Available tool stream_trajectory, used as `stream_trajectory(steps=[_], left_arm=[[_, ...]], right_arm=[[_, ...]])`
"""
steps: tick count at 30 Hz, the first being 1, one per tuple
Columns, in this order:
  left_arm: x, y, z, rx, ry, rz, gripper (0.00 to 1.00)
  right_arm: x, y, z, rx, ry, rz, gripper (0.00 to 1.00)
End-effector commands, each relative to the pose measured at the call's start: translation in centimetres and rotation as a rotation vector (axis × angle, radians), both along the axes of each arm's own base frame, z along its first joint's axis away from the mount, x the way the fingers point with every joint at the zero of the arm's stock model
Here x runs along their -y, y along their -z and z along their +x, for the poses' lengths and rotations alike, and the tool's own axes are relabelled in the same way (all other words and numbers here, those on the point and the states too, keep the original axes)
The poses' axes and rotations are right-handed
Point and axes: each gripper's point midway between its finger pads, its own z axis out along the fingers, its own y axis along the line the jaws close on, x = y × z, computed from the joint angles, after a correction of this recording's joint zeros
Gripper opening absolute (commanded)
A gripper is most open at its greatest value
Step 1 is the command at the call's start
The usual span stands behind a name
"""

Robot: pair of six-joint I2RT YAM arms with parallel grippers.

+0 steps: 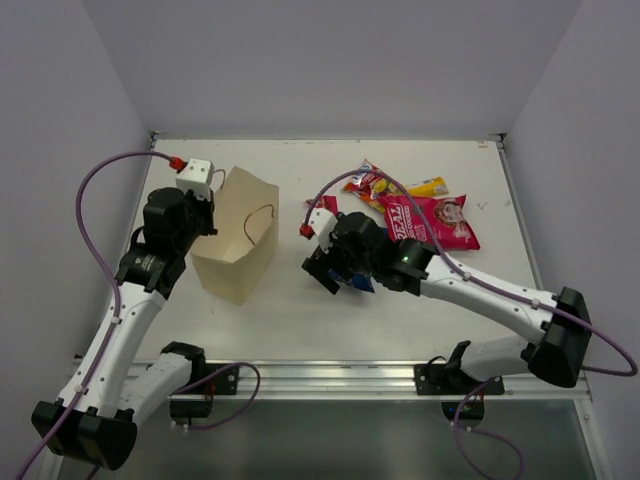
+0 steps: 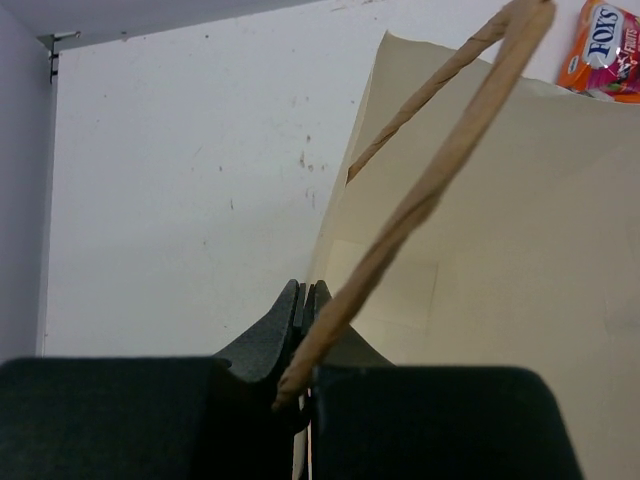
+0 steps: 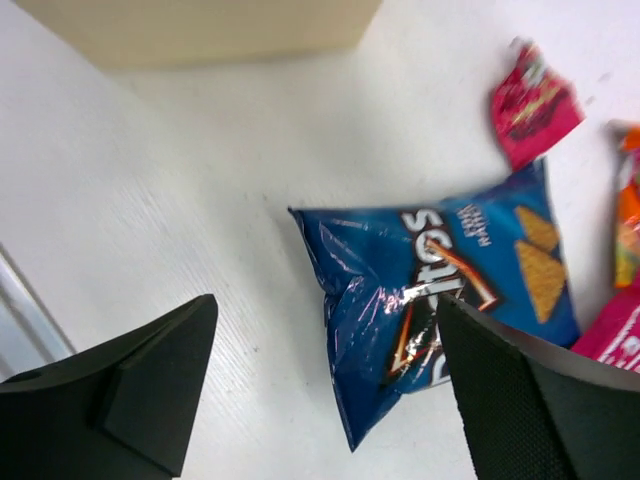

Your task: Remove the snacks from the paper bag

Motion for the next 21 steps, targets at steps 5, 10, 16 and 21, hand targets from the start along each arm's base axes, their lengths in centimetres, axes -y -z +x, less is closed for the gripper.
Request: stream_trajectory(steps=[5,10,16,21], left_arm=[[-1.2,-2.2,1.9,0.040,-0.111,-0.037,0.00],[-2.4,-2.8,4.5,0.052,-0.164,-0.093,0.00],[-4.4,-2.6,9.1,0.048,-0.225,-0.195,0.00],[-4.8,-3.6,12.0,0.072,-0.236,-0.190,0.00]], right_arm=[[2.1,-12.6,-0.7,0.146,0.075,0.278,0.99],[5.4,-14.0,-0.6,0.191,0.178,0.335,0.99],[7.4,-12.8,-1.5,0.173,0.241,0.396,0.99],[8.3,-11.9,-2.1,0.163,0.260,0.411,0.99]])
